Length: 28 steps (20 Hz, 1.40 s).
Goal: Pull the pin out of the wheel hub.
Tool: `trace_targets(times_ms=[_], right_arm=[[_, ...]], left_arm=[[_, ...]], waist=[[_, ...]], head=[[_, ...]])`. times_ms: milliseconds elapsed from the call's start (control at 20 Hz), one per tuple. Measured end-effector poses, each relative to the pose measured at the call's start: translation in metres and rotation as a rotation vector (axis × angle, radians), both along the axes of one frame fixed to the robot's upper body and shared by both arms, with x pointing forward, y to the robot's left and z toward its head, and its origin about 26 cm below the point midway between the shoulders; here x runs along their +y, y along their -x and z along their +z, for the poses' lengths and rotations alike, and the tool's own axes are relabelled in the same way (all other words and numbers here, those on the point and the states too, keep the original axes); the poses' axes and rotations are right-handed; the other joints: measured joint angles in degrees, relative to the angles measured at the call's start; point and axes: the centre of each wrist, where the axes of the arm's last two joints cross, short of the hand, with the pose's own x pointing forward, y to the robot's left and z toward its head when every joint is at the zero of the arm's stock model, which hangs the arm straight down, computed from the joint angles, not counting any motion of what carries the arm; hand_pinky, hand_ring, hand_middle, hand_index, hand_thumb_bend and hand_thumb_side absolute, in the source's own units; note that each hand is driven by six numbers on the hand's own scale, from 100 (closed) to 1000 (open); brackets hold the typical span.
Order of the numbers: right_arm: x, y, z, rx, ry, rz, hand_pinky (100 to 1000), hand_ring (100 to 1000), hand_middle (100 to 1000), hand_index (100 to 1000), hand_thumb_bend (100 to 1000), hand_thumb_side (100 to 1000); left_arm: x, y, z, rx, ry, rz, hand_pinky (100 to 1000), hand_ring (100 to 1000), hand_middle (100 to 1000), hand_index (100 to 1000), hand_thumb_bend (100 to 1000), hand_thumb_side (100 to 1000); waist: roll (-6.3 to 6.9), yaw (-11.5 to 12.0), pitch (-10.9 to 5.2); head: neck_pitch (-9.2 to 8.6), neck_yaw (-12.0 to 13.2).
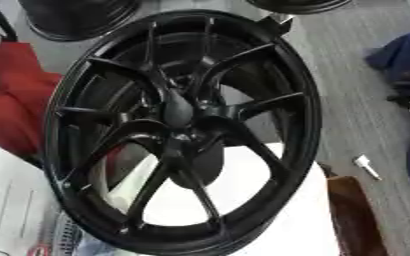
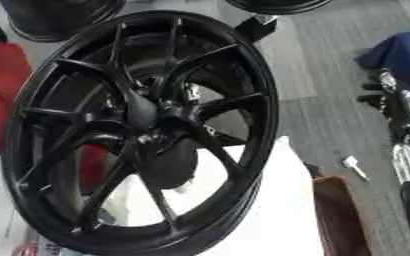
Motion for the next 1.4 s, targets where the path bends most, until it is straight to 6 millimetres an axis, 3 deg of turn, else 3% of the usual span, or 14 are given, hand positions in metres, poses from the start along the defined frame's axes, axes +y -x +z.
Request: trace_targets(times_ms=[50, 100, 150, 200, 250, 450, 600, 800, 950, 1150, 1250, 1350, 1400], right_arm=[[0.000, 0.000, 0.000, -0.001, -0.002, -0.001, 883, 684, 715, 820, 100, 889], [0.001, 0.000, -0.001, -0.003, -0.006, -0.003, 883, 684, 716, 820, 100, 890], [0.000, 0.000, -0.001, -0.004, -0.010, -0.007, 883, 684, 716, 820, 100, 890], [0.000, 0.000, -0.001, -0.006, -0.012, -0.011, 883, 685, 716, 820, 100, 891], [0.000, 0.000, -0.001, -0.007, -0.014, -0.012, 883, 685, 715, 820, 100, 891], [0.000, 0.000, -0.002, -0.010, -0.016, -0.014, 883, 684, 715, 820, 100, 892], [0.000, 0.000, -0.002, -0.009, -0.016, -0.014, 883, 684, 715, 820, 100, 892], [0.001, 0.000, -0.003, -0.006, -0.020, -0.012, 883, 685, 716, 821, 100, 891], [0.002, -0.001, -0.005, -0.003, -0.024, -0.011, 884, 687, 718, 822, 100, 892], [0.001, -0.003, -0.005, -0.002, -0.028, -0.019, 887, 702, 732, 831, 100, 906], [-0.007, -0.003, -0.008, 0.015, -0.024, -0.060, 890, 719, 744, 837, 100, 946], [-0.019, -0.002, -0.017, 0.061, -0.007, -0.120, 893, 734, 752, 841, 100, 968], [-0.026, 0.000, -0.024, 0.095, 0.003, -0.154, 895, 740, 755, 842, 100, 970]], left_arm=[[0.004, -0.001, -0.015, 0.022, 0.026, 0.031, 789, 700, 599, 738, 263, 461], [0.007, -0.002, -0.031, 0.045, 0.049, 0.059, 817, 743, 670, 811, 346, 142], [0.007, -0.003, -0.047, 0.068, 0.065, 0.082, 836, 771, 722, 857, 413, 594], [0.007, -0.004, -0.063, 0.092, 0.076, 0.103, 875, 821, 838, 929, 497, 654], [0.006, -0.004, -0.079, 0.112, 0.081, 0.119, 885, 831, 864, 949, 529, 679], [0.001, 0.004, -0.134, 0.158, 0.066, 0.152, 884, 831, 841, 967, 665, 861], [0.001, 0.016, -0.160, 0.153, 0.066, 0.158, 881, 825, 832, 963, 656, 874], [0.005, 0.036, -0.177, 0.113, 0.111, 0.189, 831, 762, 726, 870, 276, 786], [0.005, 0.040, -0.174, 0.026, 0.204, 0.259, 817, 738, 683, 844, 184, 765], [0.006, 0.045, -0.175, -0.159, 0.370, 0.390, 825, 759, 679, 847, 138, 730], [0.015, 0.052, -0.198, -0.244, 0.482, 0.539, 832, 774, 693, 850, 100, 666], [0.025, 0.062, -0.238, -0.258, 0.558, 0.712, 834, 776, 697, 854, 100, 636], [0.029, 0.070, -0.263, -0.235, 0.581, 0.796, 833, 778, 701, 860, 180, 645]], waist=[[-0.16, -0.1, 0.14], [-0.31, -0.2, 0.29], [-0.41, -0.3, 0.39], [-0.44, -0.3, 0.45], [-0.44, -0.4, 0.49], [-0.44, -1.1, 0.63], [-0.44, -1.5, 0.63], [-0.44, -2.1, 0.60], [-0.44, -2.2, 0.58], [-0.44, -2.1, 0.45], [-0.33, -2.0, 0.14], [-0.30, -2.0, -0.13], [-0.34, -2.0, -0.40]], head=[[-0.25, 0.0], [-0.31, 0.0], [-0.32, 0.0], [-0.32, 0.0], [-0.34, 0.1], [-0.42, 0.2], [-0.41, 0.1], [-0.26, 0.0], [-0.25, -0.4], [-0.25, -1.4], [-0.25, -1.7], [-0.26, -2.1], [-0.30, -2.2]])
